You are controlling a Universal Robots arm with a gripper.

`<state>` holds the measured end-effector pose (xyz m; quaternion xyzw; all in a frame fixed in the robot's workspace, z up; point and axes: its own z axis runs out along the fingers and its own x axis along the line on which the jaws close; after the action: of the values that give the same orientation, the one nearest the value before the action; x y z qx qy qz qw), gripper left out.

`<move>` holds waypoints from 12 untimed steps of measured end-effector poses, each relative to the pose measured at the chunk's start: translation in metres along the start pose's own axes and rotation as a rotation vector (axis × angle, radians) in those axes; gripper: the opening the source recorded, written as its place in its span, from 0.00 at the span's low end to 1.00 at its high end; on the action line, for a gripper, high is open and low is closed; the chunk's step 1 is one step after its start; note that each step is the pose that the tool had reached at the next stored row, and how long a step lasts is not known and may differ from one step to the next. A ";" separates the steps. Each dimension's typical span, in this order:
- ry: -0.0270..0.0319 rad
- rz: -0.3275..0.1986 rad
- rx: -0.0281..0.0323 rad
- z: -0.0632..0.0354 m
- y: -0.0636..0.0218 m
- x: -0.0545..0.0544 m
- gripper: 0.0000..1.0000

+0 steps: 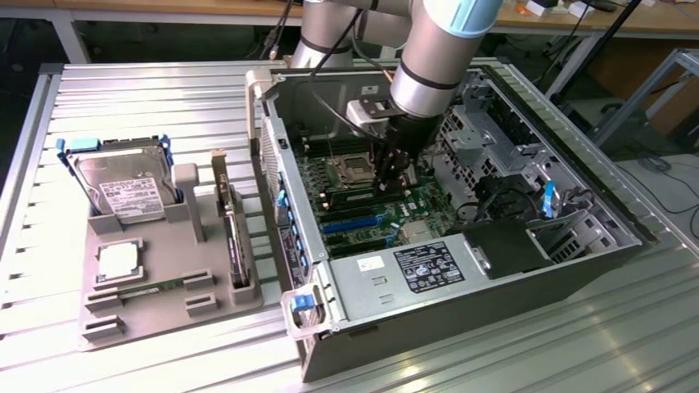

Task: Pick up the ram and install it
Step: 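Insert the ram into the slot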

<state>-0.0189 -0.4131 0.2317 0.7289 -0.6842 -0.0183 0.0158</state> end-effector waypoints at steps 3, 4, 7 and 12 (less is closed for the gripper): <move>0.0000 0.000 0.0001 0.0000 0.0000 -0.001 0.13; 0.0003 0.000 0.0000 -0.0001 -0.0001 -0.002 0.13; 0.0006 0.000 -0.0002 0.0009 -0.0001 -0.002 0.13; 0.0003 0.000 0.0000 0.0019 -0.0002 -0.002 0.13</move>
<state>-0.0189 -0.4108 0.2298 0.7288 -0.6843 -0.0182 0.0159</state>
